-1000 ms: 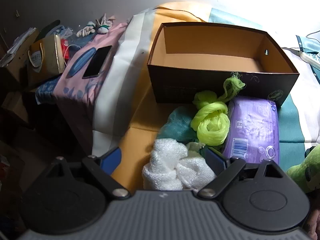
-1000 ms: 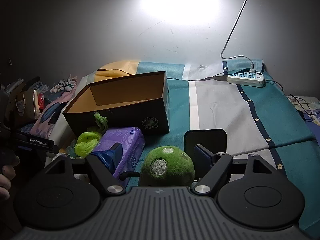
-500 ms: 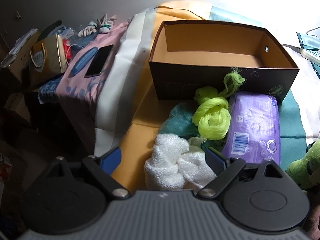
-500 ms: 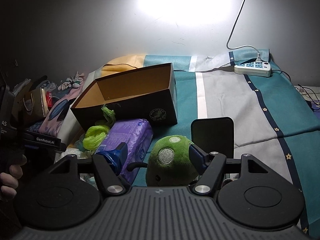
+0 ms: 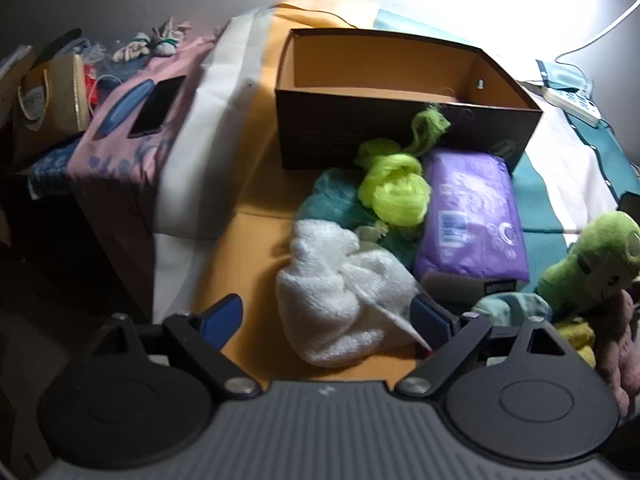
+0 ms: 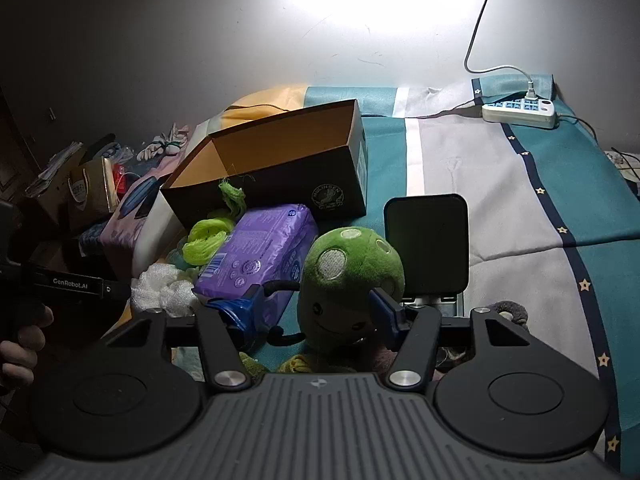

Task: Organize soft objects
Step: 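Move both grippers toward the pile of soft items beside the box, then close the left gripper on the mint-green zip pouch while the right gripper approaches the green sock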

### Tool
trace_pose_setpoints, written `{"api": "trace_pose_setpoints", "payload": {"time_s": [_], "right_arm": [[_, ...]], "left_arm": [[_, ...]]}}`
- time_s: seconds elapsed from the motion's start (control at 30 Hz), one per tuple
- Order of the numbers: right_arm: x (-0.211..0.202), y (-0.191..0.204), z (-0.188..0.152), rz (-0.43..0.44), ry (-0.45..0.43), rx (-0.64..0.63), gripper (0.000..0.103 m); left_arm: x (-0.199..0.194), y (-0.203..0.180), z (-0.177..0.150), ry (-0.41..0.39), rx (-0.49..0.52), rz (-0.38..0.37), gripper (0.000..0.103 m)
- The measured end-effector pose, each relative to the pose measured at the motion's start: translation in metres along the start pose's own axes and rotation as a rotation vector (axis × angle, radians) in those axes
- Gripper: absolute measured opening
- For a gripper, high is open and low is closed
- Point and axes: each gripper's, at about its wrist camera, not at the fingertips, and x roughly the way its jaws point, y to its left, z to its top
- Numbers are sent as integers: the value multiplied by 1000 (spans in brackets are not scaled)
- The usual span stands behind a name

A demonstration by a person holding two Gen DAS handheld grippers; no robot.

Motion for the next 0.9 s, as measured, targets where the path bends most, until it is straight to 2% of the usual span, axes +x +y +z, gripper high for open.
{"api": "trace_pose_setpoints", "payload": {"time_s": [0.13, 0.23, 0.4, 0.57, 0.73, 0.77, 0.87, 0.9], "right_arm": [[8, 9, -4, 92, 30, 0, 38], [14, 15, -7, 106, 51, -11, 36], [20, 17, -12, 107, 77, -12, 35], [21, 14, -15, 95, 80, 1, 34], [20, 8, -16, 79, 72, 19, 34], [20, 7, -16, 77, 73, 23, 34], [22, 4, -17, 72, 75, 35, 33], [23, 3, -17, 71, 76, 39, 33]], "left_arm": [[-1, -18, -11, 19, 54, -158, 92], [1, -40, -19, 26, 116, -261, 92], [12, -61, -21, 23, 186, -315, 92], [31, -66, -14, 50, 177, -359, 92], [38, -72, -13, 38, 177, -357, 91], [39, -72, -12, 33, 178, -355, 89], [44, -74, -10, 43, 183, -345, 57], [48, -75, -9, 60, 182, -349, 56]]}}
